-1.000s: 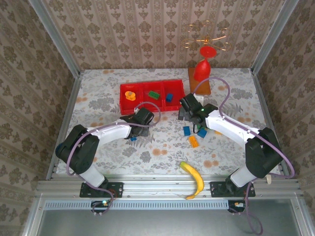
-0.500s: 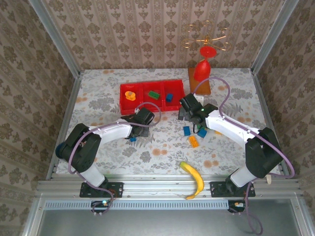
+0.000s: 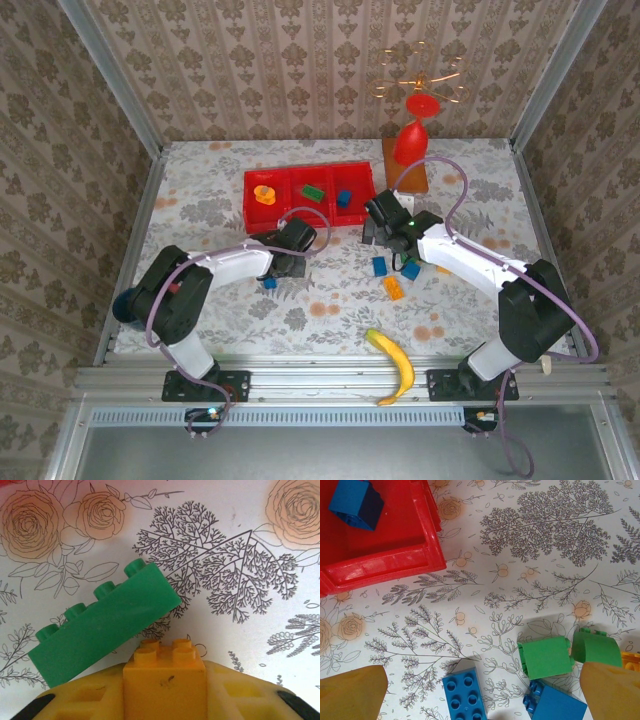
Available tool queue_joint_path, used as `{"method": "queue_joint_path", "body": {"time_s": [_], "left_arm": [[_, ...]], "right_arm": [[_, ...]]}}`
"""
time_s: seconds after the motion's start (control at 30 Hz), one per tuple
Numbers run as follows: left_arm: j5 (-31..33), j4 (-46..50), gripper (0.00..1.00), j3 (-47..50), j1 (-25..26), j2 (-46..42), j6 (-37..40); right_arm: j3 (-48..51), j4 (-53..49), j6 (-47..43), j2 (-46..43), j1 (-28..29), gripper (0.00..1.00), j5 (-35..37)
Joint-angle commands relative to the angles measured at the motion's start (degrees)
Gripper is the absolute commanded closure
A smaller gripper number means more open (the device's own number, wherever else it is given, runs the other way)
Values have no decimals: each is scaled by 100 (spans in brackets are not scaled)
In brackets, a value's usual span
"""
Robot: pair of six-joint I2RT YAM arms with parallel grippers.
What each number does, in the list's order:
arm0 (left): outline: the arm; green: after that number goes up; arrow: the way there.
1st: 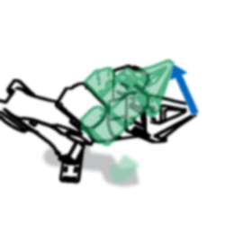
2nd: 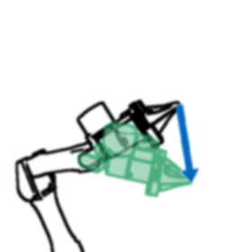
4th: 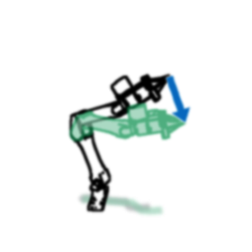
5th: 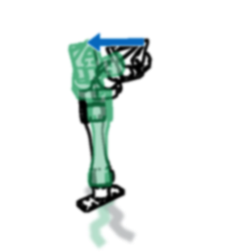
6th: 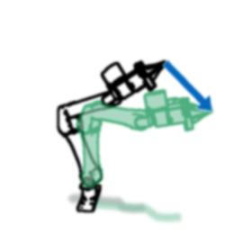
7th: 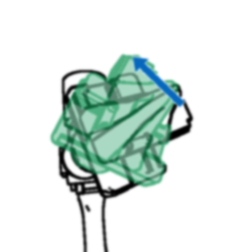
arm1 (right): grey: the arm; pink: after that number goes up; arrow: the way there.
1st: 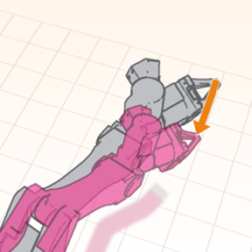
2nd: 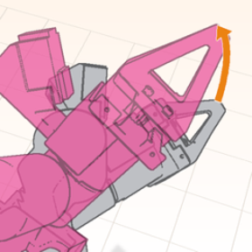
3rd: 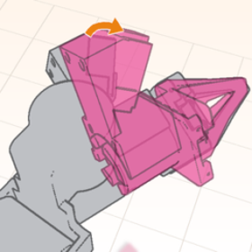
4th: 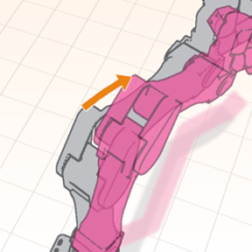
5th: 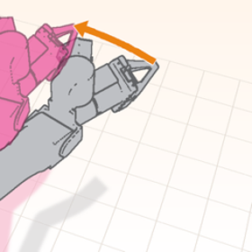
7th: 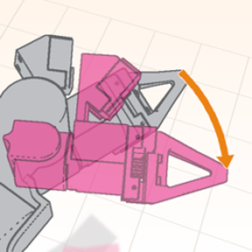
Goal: Sort the legos into containers by color
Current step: Pick up the lego from the center of the table, then place the lego in the container.
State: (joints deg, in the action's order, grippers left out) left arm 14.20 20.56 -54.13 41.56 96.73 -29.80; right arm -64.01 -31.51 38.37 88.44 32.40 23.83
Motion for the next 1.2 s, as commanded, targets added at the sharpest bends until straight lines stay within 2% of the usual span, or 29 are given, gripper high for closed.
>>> {"method": "queue_joint_path", "body": {"time_s": [0.0, 0.3, 0.67, 0.9, 1.17], "left_arm": [[-66, 80, 66, -155, 42, 44, 53], [-15, 81, 77, -168, 140, -340, 112], [330, 87, 78, -159, 111, -1450, 257], [428, -69, 78, -210, -445, -1640, 551], [303, -435, 77, -427, -1147, -1387, 1037]], "right_arm": [[55, 31, 179, -151, -32, 0, 223], [125, 48, 193, -328, -29, 0, 299], [399, 316, 306, -608, -19, 0, 258], [502, 564, 355, -604, 68, 0, 62], [359, 617, 432, -328, 329, 0, 5]]}}
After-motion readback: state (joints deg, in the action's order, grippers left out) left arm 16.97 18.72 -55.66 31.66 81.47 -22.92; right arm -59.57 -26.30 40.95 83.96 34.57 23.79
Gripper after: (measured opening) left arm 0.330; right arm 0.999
